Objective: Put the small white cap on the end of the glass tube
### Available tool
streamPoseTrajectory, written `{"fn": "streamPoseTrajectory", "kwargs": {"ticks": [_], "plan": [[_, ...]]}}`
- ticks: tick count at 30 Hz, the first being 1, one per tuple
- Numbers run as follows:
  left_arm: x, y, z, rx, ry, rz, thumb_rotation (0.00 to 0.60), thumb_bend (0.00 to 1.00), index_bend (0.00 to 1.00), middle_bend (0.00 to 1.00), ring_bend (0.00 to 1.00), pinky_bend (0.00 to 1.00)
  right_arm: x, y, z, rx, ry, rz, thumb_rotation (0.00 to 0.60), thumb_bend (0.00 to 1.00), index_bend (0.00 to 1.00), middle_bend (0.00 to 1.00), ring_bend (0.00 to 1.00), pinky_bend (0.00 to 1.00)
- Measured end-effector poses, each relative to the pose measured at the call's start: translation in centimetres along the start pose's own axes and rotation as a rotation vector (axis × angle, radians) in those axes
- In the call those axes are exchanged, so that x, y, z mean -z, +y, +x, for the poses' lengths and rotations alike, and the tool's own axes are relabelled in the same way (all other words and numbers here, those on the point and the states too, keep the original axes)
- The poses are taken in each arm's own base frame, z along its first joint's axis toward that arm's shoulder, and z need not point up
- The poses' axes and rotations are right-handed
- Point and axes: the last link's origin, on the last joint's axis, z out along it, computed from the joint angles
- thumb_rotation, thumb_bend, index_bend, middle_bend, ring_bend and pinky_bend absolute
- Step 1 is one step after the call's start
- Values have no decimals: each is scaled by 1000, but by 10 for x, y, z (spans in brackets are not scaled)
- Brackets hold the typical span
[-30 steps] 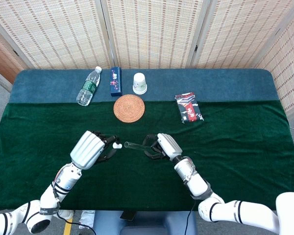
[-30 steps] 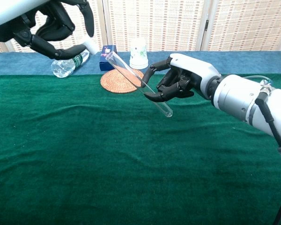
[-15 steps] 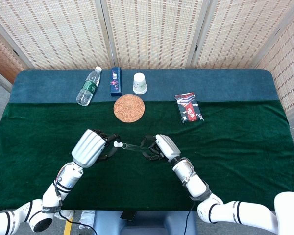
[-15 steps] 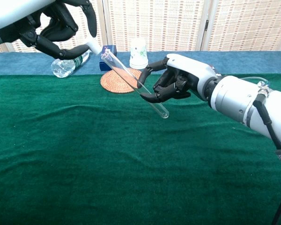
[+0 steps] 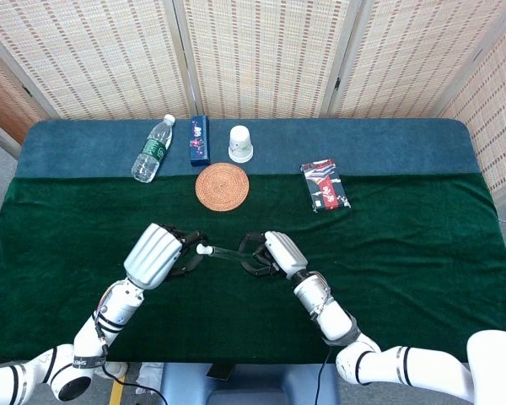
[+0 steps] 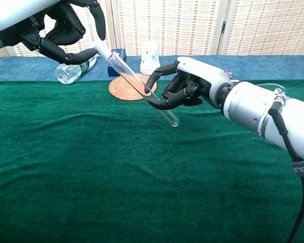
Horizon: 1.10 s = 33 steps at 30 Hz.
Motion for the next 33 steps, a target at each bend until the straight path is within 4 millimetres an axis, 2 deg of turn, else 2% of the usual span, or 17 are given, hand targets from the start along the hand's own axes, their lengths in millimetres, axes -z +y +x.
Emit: {"fn": "streamPoseTrajectory", "kwargs": {"ticks": [33], "plan": [[-1, 2, -5, 29, -15, 1, 600, 492, 597, 964, 878, 832, -6, -10, -9, -17, 0, 23, 600, 545, 856, 1000, 1000, 1000]]}}
